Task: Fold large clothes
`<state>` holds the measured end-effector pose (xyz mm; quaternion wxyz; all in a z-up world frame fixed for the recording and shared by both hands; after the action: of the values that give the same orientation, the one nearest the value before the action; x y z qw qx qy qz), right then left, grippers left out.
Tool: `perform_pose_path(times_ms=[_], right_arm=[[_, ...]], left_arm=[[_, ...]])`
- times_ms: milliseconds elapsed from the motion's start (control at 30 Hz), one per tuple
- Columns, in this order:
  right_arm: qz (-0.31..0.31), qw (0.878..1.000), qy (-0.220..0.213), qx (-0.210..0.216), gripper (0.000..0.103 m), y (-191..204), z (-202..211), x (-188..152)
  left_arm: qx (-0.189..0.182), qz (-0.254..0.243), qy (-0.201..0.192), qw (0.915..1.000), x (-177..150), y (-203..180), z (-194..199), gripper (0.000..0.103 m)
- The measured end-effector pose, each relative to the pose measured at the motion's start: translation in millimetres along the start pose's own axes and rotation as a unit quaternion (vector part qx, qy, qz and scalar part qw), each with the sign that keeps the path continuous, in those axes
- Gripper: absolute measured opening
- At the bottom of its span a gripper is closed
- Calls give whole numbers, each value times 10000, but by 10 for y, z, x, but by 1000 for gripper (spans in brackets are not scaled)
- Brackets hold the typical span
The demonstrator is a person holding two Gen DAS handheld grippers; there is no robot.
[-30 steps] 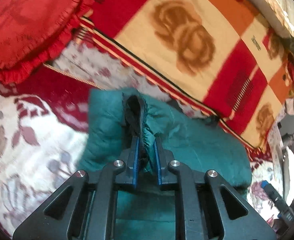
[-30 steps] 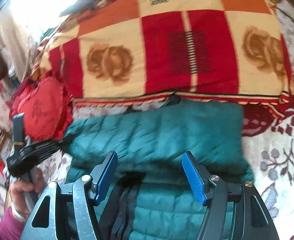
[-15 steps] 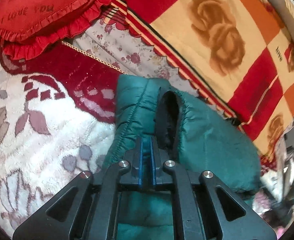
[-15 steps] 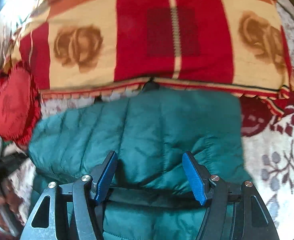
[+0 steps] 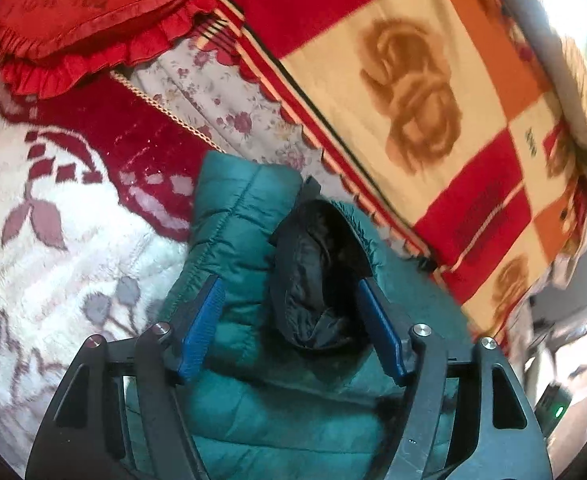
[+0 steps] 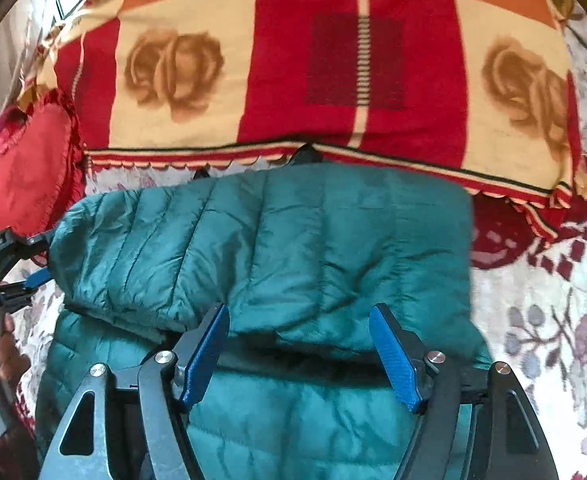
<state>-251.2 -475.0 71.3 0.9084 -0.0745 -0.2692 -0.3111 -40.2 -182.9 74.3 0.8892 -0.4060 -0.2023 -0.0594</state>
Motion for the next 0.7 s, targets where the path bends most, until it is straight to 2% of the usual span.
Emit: perform_pose_path(times_ms=[133,200,333,433,700], right_arm=[[-218,9997,-21,101,70,-172,101,-12],[-340,9993,-3,152,70,-238,123,-13],[-466,9987,47,217,70,-290,140,-13],[-403,9989,13,235,70,-264,171,-27],[-411,9988,-3,277,70,-216,222,15]], left_arm=[[-111,247,17,9996,-1,36,21,75],[-193,404,15,9990,-7,70,33,75],[-388,700,-184,9966,4,149,140,77],[-285,658,-346,9968,8,159,212,81],[-6,218,332,9992,-207,-13,-171,81]])
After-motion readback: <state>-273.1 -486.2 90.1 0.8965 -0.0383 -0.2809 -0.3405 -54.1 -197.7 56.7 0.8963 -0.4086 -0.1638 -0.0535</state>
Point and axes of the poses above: each gripper's, at about its wrist camera, not at the fingertips, and z roughly against the way its jaws point, y to its left, x to its top, the point moved 2 cm from there along -z, roughly the way its jaws point, and after that the axes turned 15 degrees about -x, right-handed, at the moved point
